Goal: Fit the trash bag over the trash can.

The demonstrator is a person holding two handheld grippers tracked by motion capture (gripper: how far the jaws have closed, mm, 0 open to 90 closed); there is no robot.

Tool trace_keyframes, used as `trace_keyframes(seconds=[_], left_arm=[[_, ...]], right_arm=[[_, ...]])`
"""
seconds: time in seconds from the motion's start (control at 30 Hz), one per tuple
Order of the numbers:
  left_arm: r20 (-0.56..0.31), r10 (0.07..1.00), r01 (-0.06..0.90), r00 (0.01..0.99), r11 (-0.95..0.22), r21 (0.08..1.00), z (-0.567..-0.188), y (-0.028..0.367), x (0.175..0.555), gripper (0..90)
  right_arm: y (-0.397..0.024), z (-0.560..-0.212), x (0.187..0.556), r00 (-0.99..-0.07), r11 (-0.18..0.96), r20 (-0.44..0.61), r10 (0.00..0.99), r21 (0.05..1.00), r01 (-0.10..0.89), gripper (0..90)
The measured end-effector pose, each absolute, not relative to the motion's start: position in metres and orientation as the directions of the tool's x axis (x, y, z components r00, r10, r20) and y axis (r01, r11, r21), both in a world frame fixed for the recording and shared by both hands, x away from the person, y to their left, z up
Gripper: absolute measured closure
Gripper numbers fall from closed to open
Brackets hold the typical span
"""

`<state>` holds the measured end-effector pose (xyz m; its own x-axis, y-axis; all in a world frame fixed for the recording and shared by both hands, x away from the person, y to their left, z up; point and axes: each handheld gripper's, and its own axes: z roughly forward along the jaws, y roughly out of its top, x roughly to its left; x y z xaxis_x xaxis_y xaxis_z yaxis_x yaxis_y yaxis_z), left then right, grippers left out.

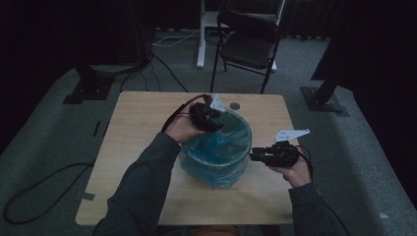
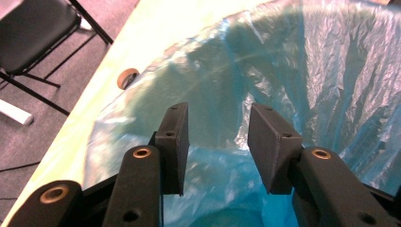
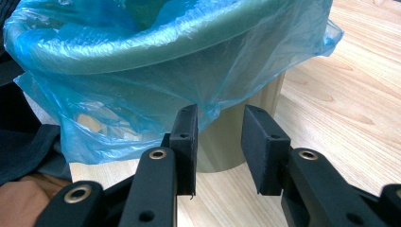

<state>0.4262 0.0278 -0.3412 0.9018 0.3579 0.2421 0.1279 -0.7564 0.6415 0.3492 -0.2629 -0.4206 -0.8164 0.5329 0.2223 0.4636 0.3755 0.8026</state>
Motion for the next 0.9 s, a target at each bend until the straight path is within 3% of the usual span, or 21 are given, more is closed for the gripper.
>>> trace_keyframes(seconds=[0.33, 0.9], left_arm=[[0.213, 0.459, 0.172, 0.863, -0.661, 0.730, -0.334, 0.069, 0.422, 58.4], [0.158, 0.562, 0.226, 0.812, -0.552, 0.803, -0.338, 0.113, 0.413, 56.9]], right_arm=[[-0.266, -0.422, 0.350, -0.809, 0.369, 0.227, 0.542, 0.801, 0.472, 65.4], [-0.275, -0.426, 0.354, -0.784, 0.355, 0.214, 0.583, 0.801, 0.483, 64.4]])
